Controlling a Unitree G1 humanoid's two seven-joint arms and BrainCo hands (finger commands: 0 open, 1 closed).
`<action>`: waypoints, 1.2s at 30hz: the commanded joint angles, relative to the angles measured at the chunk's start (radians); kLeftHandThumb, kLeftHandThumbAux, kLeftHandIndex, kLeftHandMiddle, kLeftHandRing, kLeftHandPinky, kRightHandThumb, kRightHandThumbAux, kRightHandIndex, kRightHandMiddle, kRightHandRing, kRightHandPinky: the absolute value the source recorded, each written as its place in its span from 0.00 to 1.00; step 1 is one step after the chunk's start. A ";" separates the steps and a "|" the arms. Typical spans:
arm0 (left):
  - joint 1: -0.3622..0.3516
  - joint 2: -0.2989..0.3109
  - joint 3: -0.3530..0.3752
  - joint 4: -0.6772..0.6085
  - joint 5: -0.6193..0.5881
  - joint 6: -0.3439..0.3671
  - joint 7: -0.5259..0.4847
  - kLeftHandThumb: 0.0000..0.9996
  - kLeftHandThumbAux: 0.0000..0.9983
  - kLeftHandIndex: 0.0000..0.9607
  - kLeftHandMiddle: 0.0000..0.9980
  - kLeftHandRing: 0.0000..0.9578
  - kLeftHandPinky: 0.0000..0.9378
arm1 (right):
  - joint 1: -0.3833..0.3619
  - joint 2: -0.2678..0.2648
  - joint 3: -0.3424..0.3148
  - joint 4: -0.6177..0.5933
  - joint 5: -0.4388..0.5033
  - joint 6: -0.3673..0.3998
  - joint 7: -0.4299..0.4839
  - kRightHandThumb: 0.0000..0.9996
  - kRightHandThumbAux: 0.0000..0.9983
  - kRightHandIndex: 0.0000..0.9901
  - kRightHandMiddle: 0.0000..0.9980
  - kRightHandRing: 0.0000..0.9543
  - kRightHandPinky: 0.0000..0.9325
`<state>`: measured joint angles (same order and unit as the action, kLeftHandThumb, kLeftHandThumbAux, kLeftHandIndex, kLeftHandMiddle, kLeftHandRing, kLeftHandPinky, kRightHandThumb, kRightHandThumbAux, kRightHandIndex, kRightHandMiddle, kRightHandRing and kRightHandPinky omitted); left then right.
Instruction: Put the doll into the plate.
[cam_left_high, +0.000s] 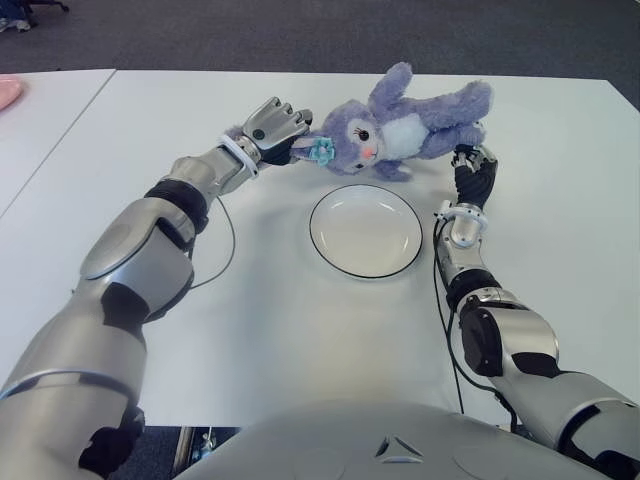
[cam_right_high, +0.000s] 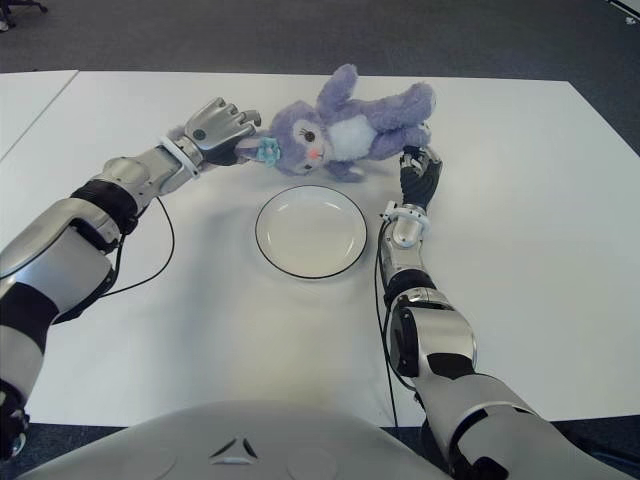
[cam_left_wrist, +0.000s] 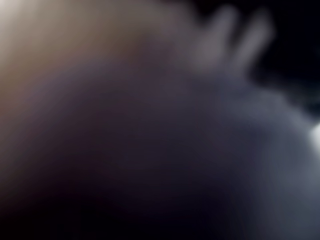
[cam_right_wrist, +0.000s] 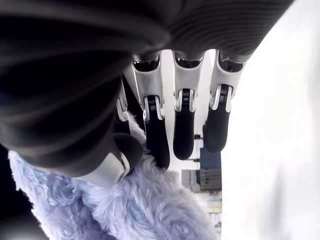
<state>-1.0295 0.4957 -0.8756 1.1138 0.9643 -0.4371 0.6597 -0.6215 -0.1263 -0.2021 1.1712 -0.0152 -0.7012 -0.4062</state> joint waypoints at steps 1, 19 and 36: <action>0.004 0.109 0.079 -0.157 -0.014 -0.068 0.018 0.26 0.69 0.80 0.88 0.91 0.93 | 0.319 0.109 0.014 0.160 -0.028 -0.009 0.013 0.72 0.72 0.43 0.40 0.39 0.44; 0.070 0.247 0.310 -0.558 -0.196 -0.194 -0.247 0.29 0.63 0.85 0.90 0.93 0.95 | 0.312 0.104 0.019 0.163 -0.027 0.028 0.046 0.72 0.72 0.43 0.40 0.40 0.44; 0.198 0.270 0.455 -0.782 -0.338 -0.258 -0.405 0.28 0.58 0.88 0.91 0.93 0.93 | 0.308 0.109 0.011 0.163 -0.018 0.029 0.056 0.72 0.72 0.43 0.41 0.42 0.46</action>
<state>-0.9080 0.7487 -0.4877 0.4102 0.6965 -0.6730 0.3352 -0.6212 -0.1262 -0.2028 1.1717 -0.0092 -0.7009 -0.3646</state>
